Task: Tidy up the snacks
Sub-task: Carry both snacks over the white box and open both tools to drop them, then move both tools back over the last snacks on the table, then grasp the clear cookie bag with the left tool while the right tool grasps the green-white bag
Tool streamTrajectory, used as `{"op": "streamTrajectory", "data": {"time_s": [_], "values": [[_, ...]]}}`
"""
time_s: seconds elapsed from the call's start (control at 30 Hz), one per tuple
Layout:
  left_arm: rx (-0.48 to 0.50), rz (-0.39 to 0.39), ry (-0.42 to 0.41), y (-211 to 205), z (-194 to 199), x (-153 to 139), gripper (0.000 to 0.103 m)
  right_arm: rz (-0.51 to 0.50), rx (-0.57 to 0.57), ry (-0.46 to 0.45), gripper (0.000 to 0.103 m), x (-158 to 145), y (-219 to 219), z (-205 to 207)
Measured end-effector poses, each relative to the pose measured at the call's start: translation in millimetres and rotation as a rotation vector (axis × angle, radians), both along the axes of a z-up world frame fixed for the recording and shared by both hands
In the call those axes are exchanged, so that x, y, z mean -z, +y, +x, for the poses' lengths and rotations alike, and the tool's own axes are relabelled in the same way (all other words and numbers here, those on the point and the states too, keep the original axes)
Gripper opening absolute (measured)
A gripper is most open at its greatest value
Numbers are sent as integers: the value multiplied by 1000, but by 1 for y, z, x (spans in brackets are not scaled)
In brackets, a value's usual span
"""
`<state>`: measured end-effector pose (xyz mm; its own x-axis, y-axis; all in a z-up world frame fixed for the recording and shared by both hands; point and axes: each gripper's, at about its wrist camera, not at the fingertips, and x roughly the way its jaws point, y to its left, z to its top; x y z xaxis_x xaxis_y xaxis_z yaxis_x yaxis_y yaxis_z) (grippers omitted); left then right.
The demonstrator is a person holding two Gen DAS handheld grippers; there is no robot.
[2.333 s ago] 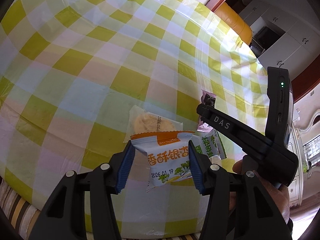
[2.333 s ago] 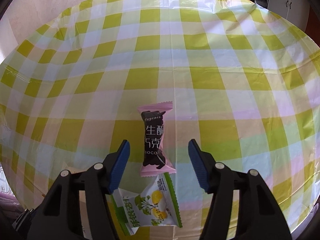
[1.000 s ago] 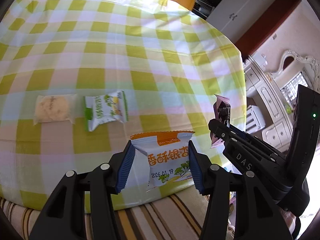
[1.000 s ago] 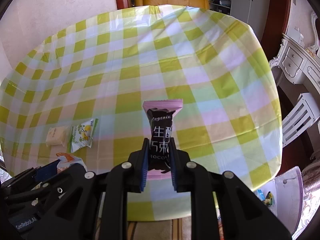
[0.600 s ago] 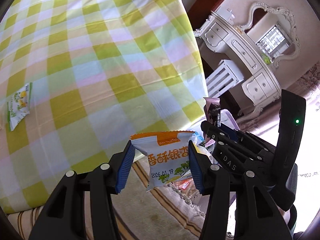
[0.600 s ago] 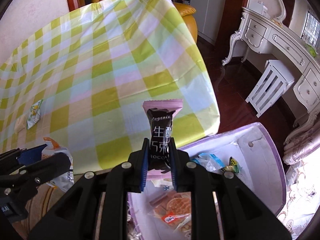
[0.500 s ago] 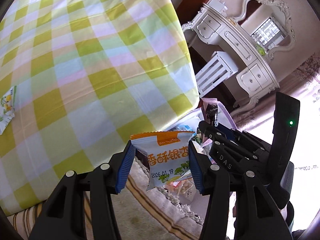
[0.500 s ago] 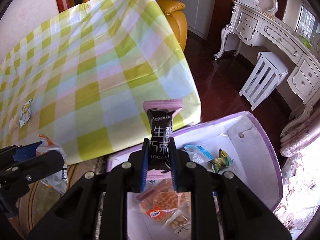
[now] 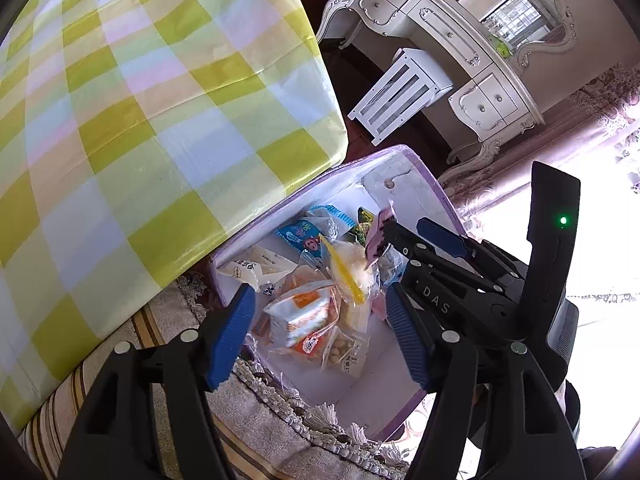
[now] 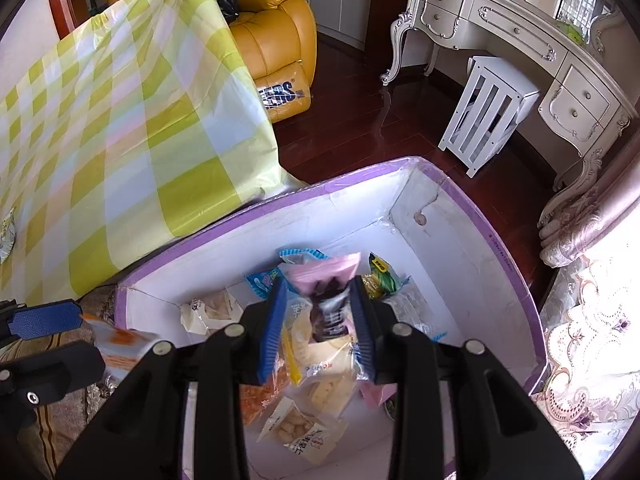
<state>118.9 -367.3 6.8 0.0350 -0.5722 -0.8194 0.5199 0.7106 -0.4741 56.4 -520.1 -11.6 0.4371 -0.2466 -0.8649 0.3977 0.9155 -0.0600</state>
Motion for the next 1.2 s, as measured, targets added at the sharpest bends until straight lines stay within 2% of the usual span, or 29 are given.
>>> {"op": "streamTrajectory", "data": {"time_s": [0.03, 0.07, 0.23, 0.4, 0.53, 0.73, 0.8, 0.83, 0.93, 1.0, 1.1, 1.2], "values": [[-3, -3, 0, 2, 1, -1, 69, -3, -2, -2, 56, -1, 1, 1], [-8, -8, 1, 5, 2, -2, 69, -3, -7, -4, 59, -1, 3, 2], [-68, -20, -31, 31, 11, -11, 69, -1, -35, -14, 63, -8, 16, 8], [-197, -12, -115, 91, 25, -30, 69, 14, -85, -34, 66, -20, 37, 20], [-369, 10, -152, 163, 35, -35, 69, 31, -153, -49, 69, -30, 65, 35], [-720, 105, -172, 286, 54, -26, 69, 55, -289, -69, 74, -43, 125, 61], [-812, 134, -164, 317, 60, -20, 73, 62, -332, -75, 76, -47, 146, 69], [-839, 152, -160, 329, 64, -16, 78, 66, -353, -78, 76, -49, 156, 72], [-842, 194, -142, 343, 76, -3, 82, 66, -415, -89, 76, -55, 185, 82], [-827, 237, -136, 340, 84, 6, 84, 73, -447, -95, 76, -59, 201, 88], [-812, 245, -128, 333, 90, 11, 84, 80, -487, -103, 76, -63, 223, 95], [-798, 296, -142, 325, 97, 14, 88, 84, -518, -105, 77, -64, 240, 101]]}}
